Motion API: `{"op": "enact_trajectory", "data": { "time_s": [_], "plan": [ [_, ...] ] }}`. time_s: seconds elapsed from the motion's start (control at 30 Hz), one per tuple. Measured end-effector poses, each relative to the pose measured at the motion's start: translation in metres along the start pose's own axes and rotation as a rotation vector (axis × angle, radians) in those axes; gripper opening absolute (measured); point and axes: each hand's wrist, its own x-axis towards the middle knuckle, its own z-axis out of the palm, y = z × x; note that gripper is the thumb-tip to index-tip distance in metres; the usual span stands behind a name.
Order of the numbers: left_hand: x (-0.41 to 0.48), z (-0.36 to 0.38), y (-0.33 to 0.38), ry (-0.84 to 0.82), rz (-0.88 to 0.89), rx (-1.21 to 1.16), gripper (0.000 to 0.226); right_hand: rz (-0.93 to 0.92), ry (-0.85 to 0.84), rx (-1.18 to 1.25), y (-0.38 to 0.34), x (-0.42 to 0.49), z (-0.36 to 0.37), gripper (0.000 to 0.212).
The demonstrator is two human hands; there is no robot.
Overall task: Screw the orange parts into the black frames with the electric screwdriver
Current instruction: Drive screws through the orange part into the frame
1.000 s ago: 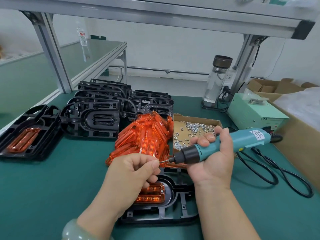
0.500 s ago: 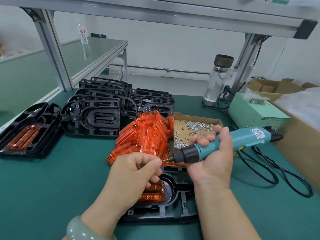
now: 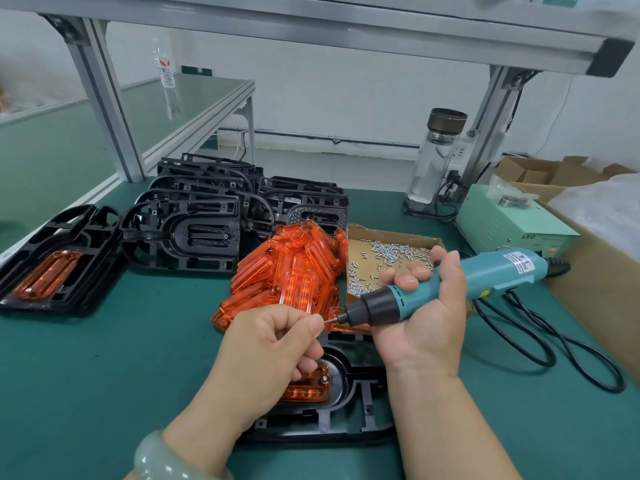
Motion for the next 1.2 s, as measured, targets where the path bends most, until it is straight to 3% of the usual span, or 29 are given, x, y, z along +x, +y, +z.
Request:
{"op": "enact_trajectory", "data": {
  "time_s": [0.17, 0.43, 0.7, 0.9, 1.03, 1.2],
  "plan": [
    [0.001, 0.0, -0.001, -0.005, -0.032, -0.052, 0.033, -0.003, -0.012, 0.001, 0.001, -0.002, 0.0, 0.015],
    [0.003, -0.002, -0.003, -0.029, -0.059, -0.131, 0.009, -0.006, 0.009, 0.009, -0.001, 0.001, 0.0, 0.018],
    [0.003, -0.006, -0.005, 0.02, 0.032, -0.027, 0.024, -0.006, 0.003, -0.007, -0.001, 0.0, 0.0, 0.014],
    [0.003, -0.009, -0.005, -0.009, 0.086, 0.05, 0.022, -0.006, -0.03, -0.013, -0.001, 0.0, 0.0, 0.018],
    [0.006, -0.025, -0.003, -0.041, 0.127, 0.217, 0.017, -0.013, -0.016, -0.031, -0.004, 0.001, -0.003, 0.02],
    [0.01, -0.061, -0.008, -0.137, 0.064, 0.72, 0.016, -0.027, -0.006, -0.033, -0.013, 0.006, -0.005, 0.015]
  ]
}}
